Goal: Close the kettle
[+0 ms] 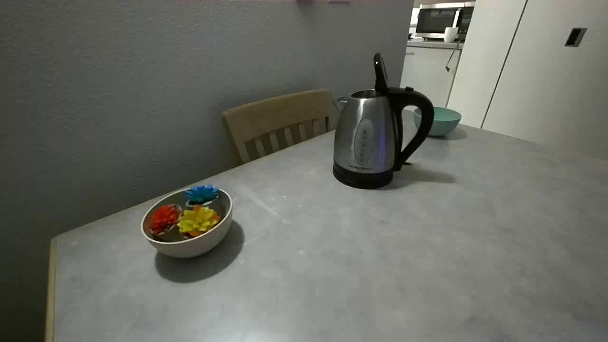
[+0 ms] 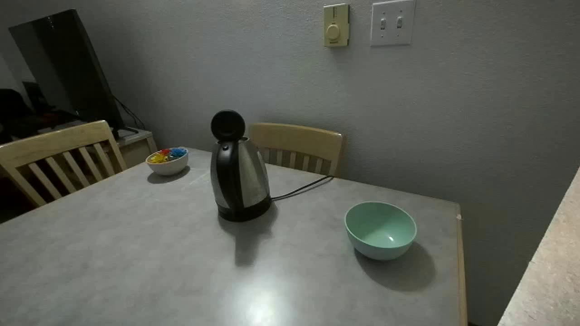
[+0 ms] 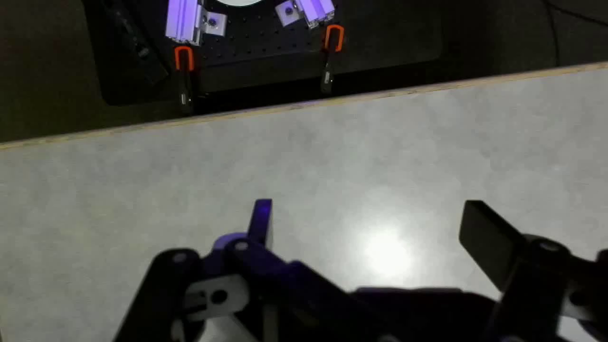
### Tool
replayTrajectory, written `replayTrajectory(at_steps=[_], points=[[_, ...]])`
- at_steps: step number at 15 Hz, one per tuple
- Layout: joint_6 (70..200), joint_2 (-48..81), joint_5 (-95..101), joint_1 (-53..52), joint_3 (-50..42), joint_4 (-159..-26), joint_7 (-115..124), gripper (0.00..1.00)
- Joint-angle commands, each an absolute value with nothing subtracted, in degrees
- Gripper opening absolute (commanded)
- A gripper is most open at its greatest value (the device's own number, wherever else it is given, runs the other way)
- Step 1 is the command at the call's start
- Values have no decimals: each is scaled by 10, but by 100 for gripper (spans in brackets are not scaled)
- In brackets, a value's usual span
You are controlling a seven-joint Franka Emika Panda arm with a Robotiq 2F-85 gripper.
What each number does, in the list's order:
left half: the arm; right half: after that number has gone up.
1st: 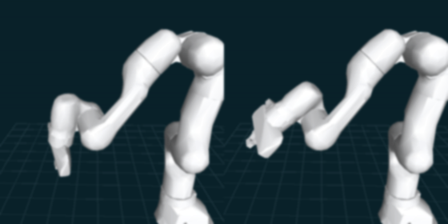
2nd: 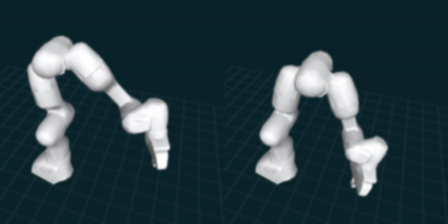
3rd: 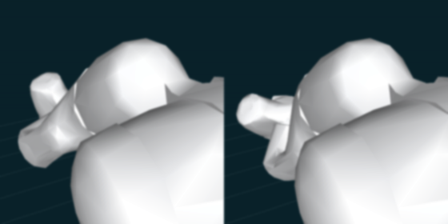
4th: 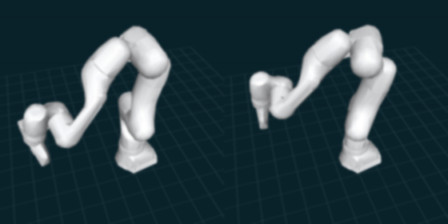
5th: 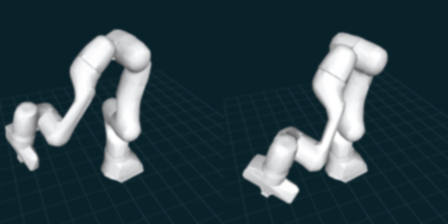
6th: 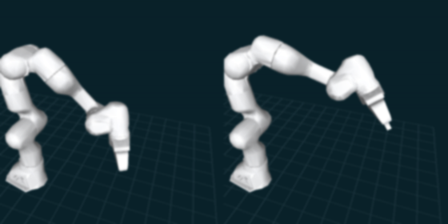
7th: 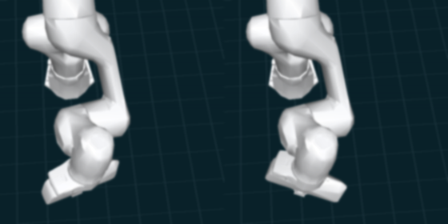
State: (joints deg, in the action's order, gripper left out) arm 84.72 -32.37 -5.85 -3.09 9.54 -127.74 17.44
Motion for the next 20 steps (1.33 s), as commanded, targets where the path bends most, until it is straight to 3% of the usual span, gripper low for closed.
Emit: replayTrajectory(at_steps=[1, 11, 20], points=[[846, -323, -59, -30, 96, -1276, 174, 100], [952, -308, -81, -37, 43, -1277, 57, 100], [958, -302, -98, -35, 41, -1272, 41, 100]])
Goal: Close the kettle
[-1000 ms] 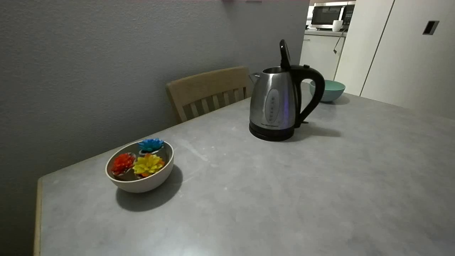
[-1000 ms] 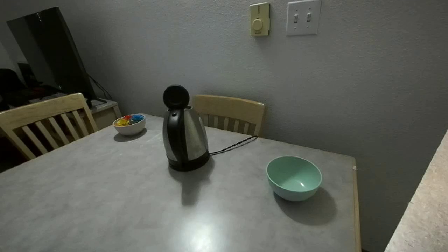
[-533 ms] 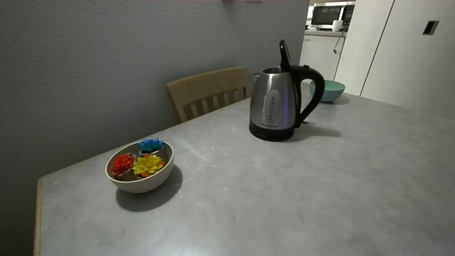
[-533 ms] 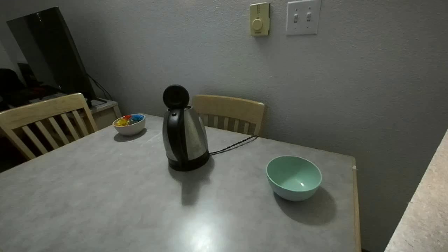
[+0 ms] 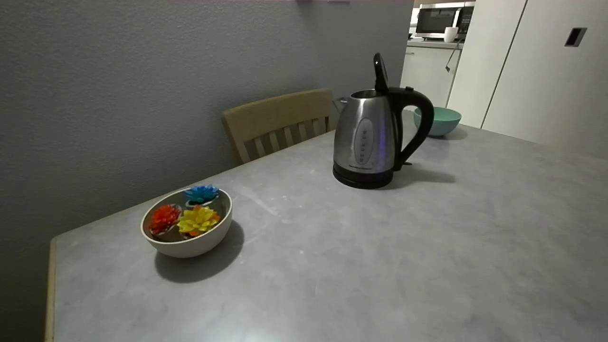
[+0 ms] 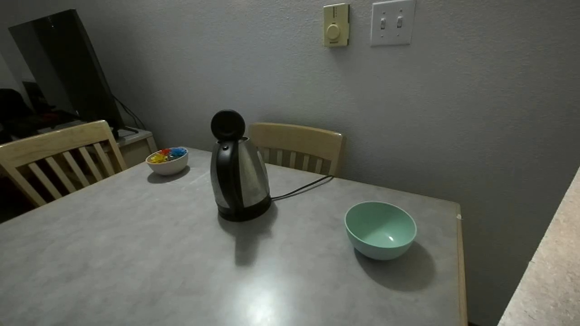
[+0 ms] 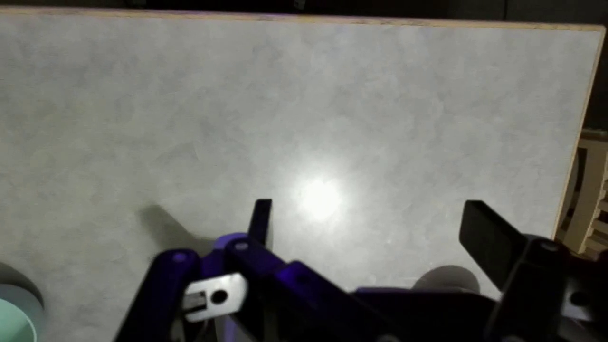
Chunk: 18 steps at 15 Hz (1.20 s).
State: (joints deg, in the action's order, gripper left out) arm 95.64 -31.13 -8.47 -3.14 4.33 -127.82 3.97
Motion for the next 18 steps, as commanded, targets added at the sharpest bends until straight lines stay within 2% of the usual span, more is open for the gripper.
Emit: replayTrajectory(at_steps=[1, 8, 18], points=[[959, -302, -98, -36, 41, -1272, 40, 100], [1050, -302, -86, -45, 37, -1282, -8, 100], [1069, -225, -93, -29, -4, -1256, -9, 100]])
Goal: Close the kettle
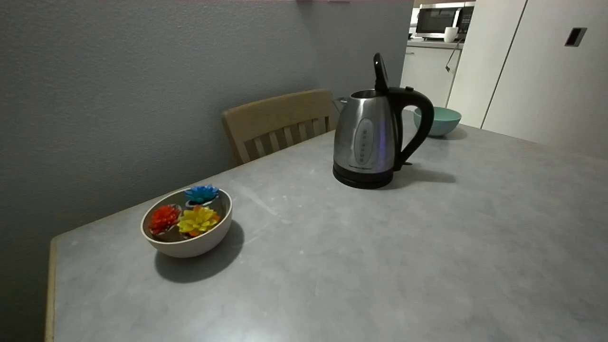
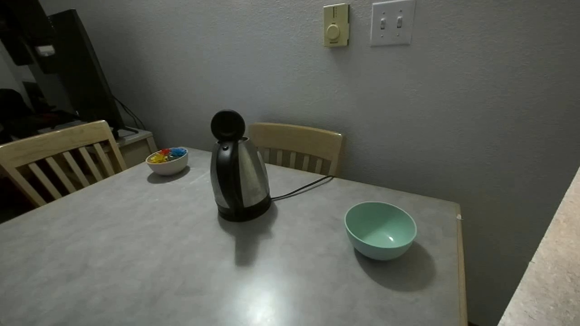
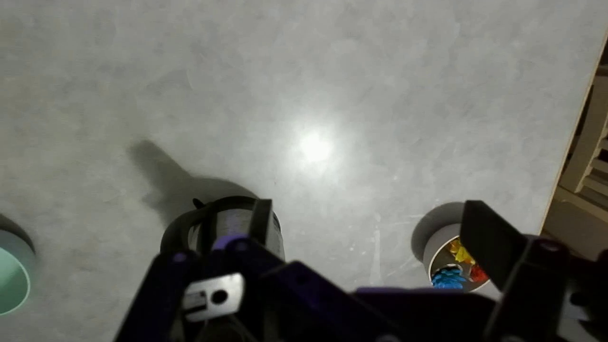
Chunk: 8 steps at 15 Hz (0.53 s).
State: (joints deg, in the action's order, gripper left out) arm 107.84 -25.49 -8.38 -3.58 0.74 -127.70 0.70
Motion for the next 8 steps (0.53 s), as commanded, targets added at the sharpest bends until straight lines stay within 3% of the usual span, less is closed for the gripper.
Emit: replayTrajectory(at_steps=[1, 8], points=[[1059, -224, -94, -29, -6, -1252, -8, 100], [1129, -217, -98, -30, -10, -1266, -17, 100]])
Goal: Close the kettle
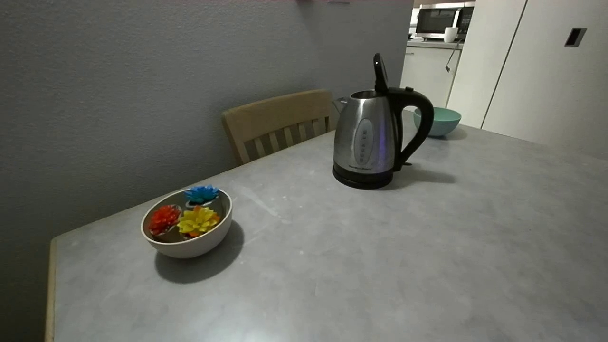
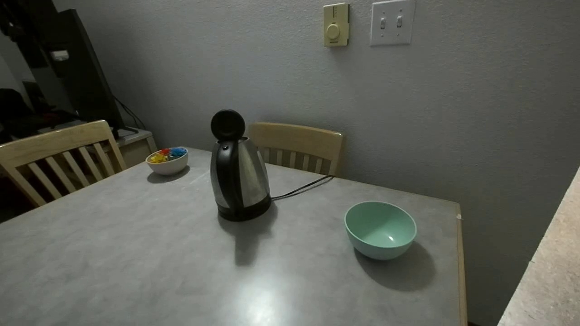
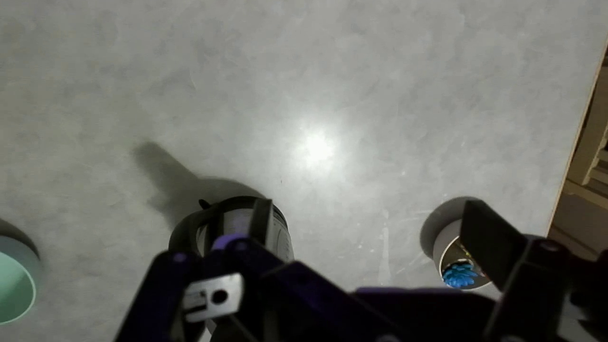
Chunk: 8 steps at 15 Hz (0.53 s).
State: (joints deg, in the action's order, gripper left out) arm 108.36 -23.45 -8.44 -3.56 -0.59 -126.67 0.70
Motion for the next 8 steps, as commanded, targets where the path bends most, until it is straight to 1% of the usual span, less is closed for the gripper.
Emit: replayTrajectory(at_steps=[1, 6, 7, 8], points=[[1153, -207, -102, -29, -15, -1264, -23, 100], [1255, -164, -106, -23, -36, -1262, -39, 100], [1273, -159, -111, -24, -39, -1262, -44, 75], [1293, -154, -120, -27, -43, -1263, -50, 74]])
